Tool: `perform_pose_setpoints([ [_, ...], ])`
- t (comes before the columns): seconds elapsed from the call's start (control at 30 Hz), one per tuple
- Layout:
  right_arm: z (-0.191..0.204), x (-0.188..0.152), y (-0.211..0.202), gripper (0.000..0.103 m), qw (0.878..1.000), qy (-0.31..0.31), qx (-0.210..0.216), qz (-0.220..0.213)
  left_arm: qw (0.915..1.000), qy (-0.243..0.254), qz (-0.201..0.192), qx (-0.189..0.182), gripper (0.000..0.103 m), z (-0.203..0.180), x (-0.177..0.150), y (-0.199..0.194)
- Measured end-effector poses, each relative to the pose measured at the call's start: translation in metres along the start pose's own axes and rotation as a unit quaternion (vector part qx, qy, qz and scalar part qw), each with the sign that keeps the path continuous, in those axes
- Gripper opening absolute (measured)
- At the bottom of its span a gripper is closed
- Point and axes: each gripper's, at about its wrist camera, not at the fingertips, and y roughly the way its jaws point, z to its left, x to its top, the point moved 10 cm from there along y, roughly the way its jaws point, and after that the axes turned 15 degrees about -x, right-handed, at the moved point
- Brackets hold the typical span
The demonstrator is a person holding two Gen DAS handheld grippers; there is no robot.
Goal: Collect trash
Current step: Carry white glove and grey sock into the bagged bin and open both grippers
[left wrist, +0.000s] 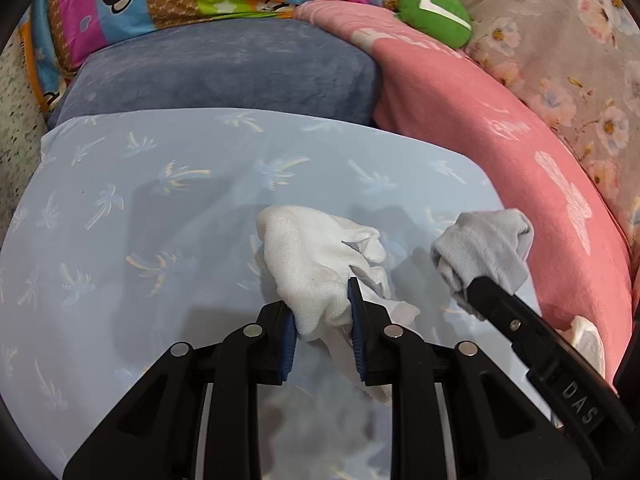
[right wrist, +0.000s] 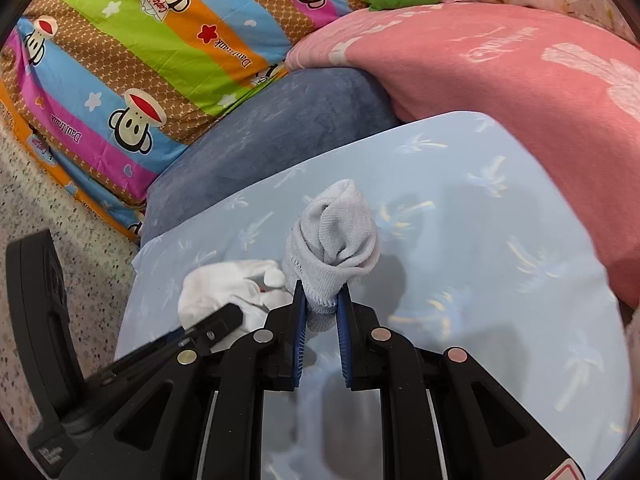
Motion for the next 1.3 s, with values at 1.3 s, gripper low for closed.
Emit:
perform_pose_setpoints([
  [1.3,-0.33,-0.105,-0.204,0.015,0.972,0.171,-0.135,-0.091,0.9645,0.218,0.073,-0.129,0.024,-0.306,-0.137,0.013],
])
